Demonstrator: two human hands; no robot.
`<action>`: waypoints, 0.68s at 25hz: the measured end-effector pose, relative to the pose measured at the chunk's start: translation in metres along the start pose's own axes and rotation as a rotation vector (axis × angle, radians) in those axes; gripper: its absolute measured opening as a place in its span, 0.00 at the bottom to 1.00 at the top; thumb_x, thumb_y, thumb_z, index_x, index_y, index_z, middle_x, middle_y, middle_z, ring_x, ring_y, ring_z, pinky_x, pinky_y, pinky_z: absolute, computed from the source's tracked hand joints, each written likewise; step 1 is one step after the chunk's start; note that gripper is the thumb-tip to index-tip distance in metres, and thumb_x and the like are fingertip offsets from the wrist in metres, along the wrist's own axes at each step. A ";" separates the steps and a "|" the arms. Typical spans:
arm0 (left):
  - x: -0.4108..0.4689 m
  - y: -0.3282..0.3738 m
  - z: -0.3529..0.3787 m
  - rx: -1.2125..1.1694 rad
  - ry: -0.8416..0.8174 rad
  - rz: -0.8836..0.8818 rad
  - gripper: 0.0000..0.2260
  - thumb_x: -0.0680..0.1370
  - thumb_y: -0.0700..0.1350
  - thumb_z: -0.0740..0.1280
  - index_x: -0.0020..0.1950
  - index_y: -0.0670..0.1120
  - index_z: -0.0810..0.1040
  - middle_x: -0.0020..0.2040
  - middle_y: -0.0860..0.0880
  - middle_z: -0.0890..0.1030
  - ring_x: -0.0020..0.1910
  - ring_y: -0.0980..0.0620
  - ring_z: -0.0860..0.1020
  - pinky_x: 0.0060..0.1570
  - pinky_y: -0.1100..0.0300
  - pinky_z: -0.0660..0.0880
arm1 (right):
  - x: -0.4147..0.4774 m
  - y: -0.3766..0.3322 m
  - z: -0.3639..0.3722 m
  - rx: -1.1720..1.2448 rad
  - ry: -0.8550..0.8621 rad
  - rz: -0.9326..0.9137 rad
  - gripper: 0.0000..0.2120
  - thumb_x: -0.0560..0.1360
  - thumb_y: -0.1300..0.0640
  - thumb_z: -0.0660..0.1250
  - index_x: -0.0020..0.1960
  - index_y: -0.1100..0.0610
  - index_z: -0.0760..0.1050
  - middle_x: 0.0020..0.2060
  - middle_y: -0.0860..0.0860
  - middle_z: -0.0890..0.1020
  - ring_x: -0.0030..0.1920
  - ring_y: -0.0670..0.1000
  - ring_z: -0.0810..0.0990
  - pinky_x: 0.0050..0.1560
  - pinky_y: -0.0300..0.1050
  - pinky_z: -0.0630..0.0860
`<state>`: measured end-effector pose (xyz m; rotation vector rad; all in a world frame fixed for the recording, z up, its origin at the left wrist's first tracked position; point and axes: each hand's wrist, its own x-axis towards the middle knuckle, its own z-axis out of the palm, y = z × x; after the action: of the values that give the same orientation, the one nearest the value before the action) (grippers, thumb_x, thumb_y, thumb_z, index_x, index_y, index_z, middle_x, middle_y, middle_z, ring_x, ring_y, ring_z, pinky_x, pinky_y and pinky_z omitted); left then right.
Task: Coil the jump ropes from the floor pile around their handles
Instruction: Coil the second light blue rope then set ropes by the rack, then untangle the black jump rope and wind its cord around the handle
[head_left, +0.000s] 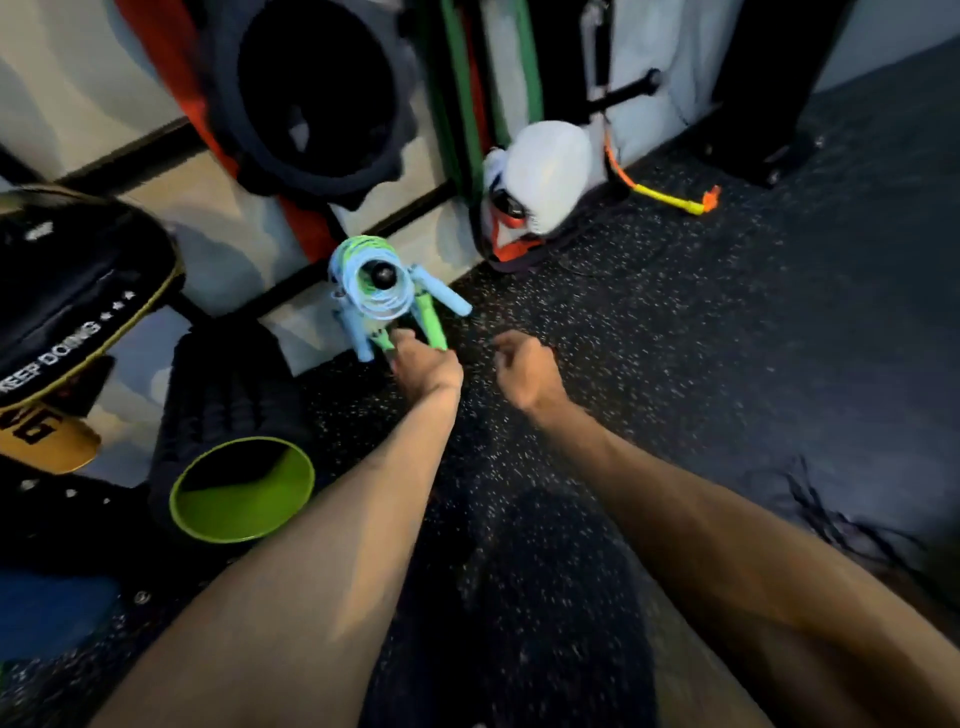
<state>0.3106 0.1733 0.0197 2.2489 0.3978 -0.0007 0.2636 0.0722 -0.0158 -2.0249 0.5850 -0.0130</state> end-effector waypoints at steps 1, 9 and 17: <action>-0.022 0.000 0.006 0.055 -0.079 0.006 0.15 0.76 0.35 0.65 0.62 0.40 0.74 0.62 0.39 0.77 0.64 0.41 0.74 0.61 0.56 0.68 | -0.018 0.015 -0.017 -0.028 -0.020 0.038 0.13 0.78 0.60 0.62 0.61 0.55 0.78 0.56 0.54 0.83 0.56 0.54 0.82 0.60 0.49 0.78; -0.187 -0.005 0.086 0.789 -0.710 0.606 0.07 0.79 0.40 0.64 0.53 0.47 0.80 0.53 0.45 0.82 0.54 0.44 0.79 0.50 0.51 0.77 | -0.170 0.172 -0.128 -0.258 -0.056 0.354 0.13 0.76 0.56 0.60 0.56 0.57 0.79 0.54 0.58 0.83 0.54 0.61 0.81 0.52 0.52 0.79; -0.359 -0.044 0.161 0.832 -0.999 1.069 0.07 0.78 0.41 0.62 0.52 0.50 0.78 0.52 0.46 0.82 0.52 0.44 0.80 0.46 0.54 0.74 | -0.325 0.299 -0.189 -0.373 0.228 0.737 0.16 0.77 0.54 0.62 0.64 0.55 0.73 0.58 0.59 0.78 0.59 0.62 0.78 0.52 0.52 0.76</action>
<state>-0.0215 -0.0212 -0.0712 2.5633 -1.5627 -0.8020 -0.1888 -0.0685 -0.0921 -2.0502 1.5426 0.3303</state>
